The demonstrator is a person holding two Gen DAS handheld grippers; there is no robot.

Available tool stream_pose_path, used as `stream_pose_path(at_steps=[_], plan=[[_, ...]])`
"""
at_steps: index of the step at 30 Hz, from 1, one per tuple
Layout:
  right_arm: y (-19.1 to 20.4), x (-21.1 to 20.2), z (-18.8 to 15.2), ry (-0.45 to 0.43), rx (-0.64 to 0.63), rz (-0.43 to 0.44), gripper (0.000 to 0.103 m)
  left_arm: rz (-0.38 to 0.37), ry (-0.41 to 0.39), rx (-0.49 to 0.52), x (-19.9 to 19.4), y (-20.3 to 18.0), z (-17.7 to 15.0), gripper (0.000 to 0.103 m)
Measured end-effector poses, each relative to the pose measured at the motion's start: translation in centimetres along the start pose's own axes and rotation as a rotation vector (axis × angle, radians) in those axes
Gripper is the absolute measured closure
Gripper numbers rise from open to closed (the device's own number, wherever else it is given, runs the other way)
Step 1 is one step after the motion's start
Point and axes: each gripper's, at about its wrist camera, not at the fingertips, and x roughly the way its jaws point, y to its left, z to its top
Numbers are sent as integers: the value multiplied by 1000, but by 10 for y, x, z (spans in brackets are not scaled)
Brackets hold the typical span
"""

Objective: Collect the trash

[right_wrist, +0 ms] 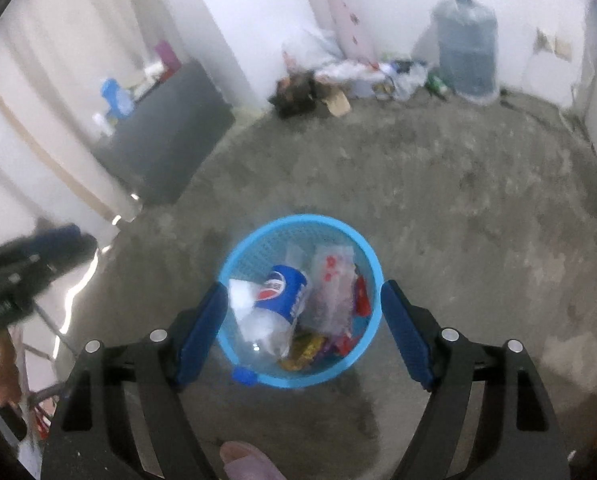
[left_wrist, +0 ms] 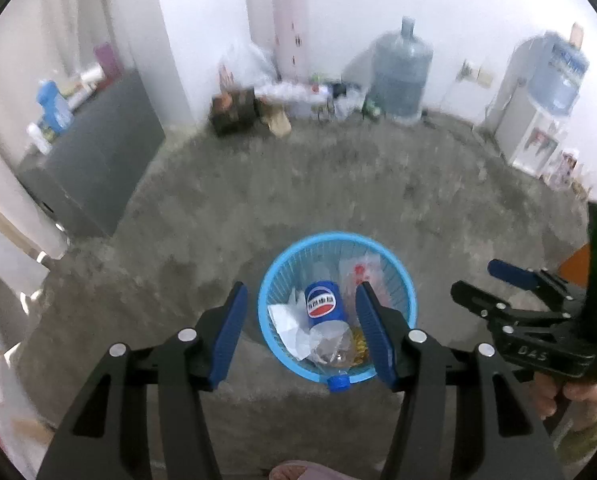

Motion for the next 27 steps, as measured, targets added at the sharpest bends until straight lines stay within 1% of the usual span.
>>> stream_pose_path(at_steps=[3, 5, 6, 8, 9, 11, 13, 15, 17, 18, 20, 23, 25, 27], plan=[[14, -33, -3, -40, -45, 19, 27, 5, -73, -8, -59, 4, -8, 39], [28, -57, -7, -74, -90, 30, 24, 26, -131, -19, -107, 6, -21, 34], [37, -72, -11, -90, -123, 39, 23, 33, -149, -26, -123, 7, -26, 29], [53, -93, -17, -118, -177, 51, 19, 45, -214, -57, -173, 10, -49, 23], [61, -103, -20, -133, -206, 61, 17, 65, -241, -81, -195, 12, -62, 19], [82, -129, -32, -171, -276, 91, 12, 104, -279, -137, -232, 16, -87, 15], [106, -153, -47, -194, -355, 103, 8, 125, -304, -209, -263, 22, -116, 7], [122, -164, -60, -198, -405, 113, 8, 163, -317, -283, -287, 26, -143, 5], [143, -178, -77, -187, -461, 135, 8, 235, -332, -351, -309, 29, -171, 5], [153, -185, -87, -182, -491, 147, 8, 299, -348, -401, -324, 30, -189, 5], [169, -192, -101, -170, -540, 155, 8, 377, -371, -481, -342, 30, -216, 5], [195, -205, -125, -160, -606, 159, 8, 522, -402, -598, -362, 27, -254, 5], [210, -214, -141, -159, -652, 160, 8, 585, -401, -644, -370, 30, -277, 5], [221, -222, -154, -165, -683, 156, 8, 717, -363, -695, -376, 29, -300, 5]])
